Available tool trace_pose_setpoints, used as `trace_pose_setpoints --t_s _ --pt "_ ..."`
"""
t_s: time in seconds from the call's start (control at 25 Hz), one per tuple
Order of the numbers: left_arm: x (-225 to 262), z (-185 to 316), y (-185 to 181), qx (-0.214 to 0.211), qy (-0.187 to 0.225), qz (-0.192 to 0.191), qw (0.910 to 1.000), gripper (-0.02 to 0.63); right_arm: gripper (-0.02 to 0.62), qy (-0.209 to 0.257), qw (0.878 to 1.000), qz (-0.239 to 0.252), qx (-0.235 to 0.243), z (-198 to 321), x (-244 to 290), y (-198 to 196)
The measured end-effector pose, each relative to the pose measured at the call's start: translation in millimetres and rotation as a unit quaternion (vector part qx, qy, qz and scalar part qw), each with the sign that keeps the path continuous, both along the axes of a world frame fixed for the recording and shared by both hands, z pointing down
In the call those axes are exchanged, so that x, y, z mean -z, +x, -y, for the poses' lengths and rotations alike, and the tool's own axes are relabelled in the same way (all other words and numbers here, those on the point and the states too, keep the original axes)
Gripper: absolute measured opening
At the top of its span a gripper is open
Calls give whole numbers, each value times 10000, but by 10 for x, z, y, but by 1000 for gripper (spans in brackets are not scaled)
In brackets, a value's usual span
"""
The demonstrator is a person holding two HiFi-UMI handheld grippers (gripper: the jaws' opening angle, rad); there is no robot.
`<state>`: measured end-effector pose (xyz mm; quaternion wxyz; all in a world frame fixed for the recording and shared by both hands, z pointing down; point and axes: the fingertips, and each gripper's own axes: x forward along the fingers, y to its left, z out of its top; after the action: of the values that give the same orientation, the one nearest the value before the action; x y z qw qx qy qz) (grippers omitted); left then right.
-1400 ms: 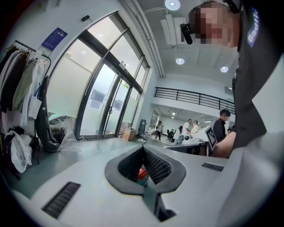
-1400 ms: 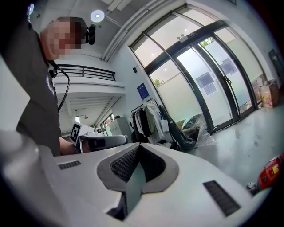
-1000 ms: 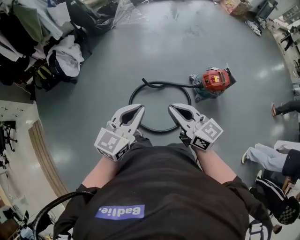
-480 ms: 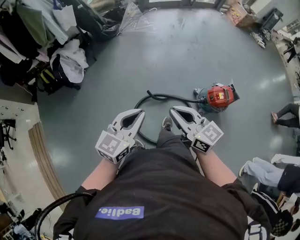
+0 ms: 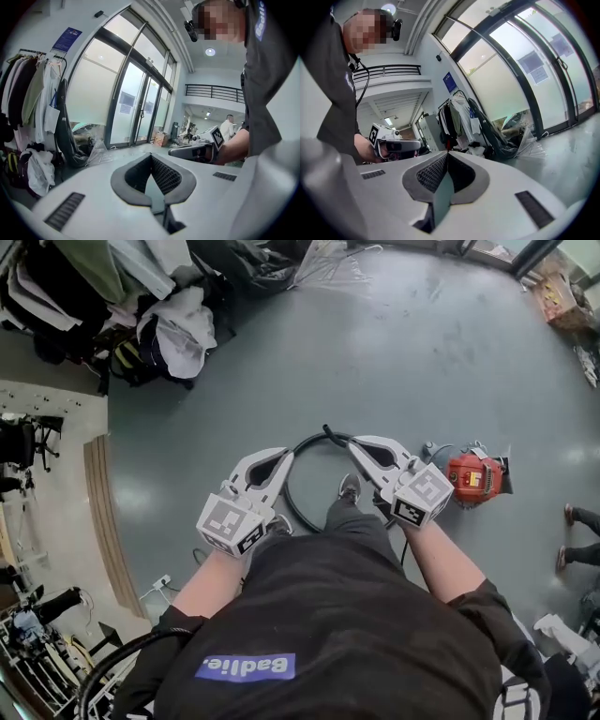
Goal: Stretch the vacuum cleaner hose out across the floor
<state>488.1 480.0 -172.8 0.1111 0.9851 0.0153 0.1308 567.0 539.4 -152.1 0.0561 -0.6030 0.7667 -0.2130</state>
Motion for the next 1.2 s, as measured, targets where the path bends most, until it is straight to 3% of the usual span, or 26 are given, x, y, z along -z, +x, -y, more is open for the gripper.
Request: trace_pose_setpoints --t_s 0.16,0.36,0.6,0.92,1.2 --pt "-257 19 494 247 23 133 9996 8 4 -166 9996 96 195 0 -349 521" --pt "-610 209 530 345 -38 335 9988 8 5 -524 9983 125 234 161 -789 599" --pt "-1462 406 279 418 -171 629 9970 8 5 -856 9959 156 240 344 -1510 348" --pt "-2681 679 -190 519 -253 1003 9933 8 5 -967 9940 30 511 725 -2370 -149" --pt "-3963 839 -367 471 -201 1229 9911 8 5 -1010 9913 -183 826 1034 -3385 -377"
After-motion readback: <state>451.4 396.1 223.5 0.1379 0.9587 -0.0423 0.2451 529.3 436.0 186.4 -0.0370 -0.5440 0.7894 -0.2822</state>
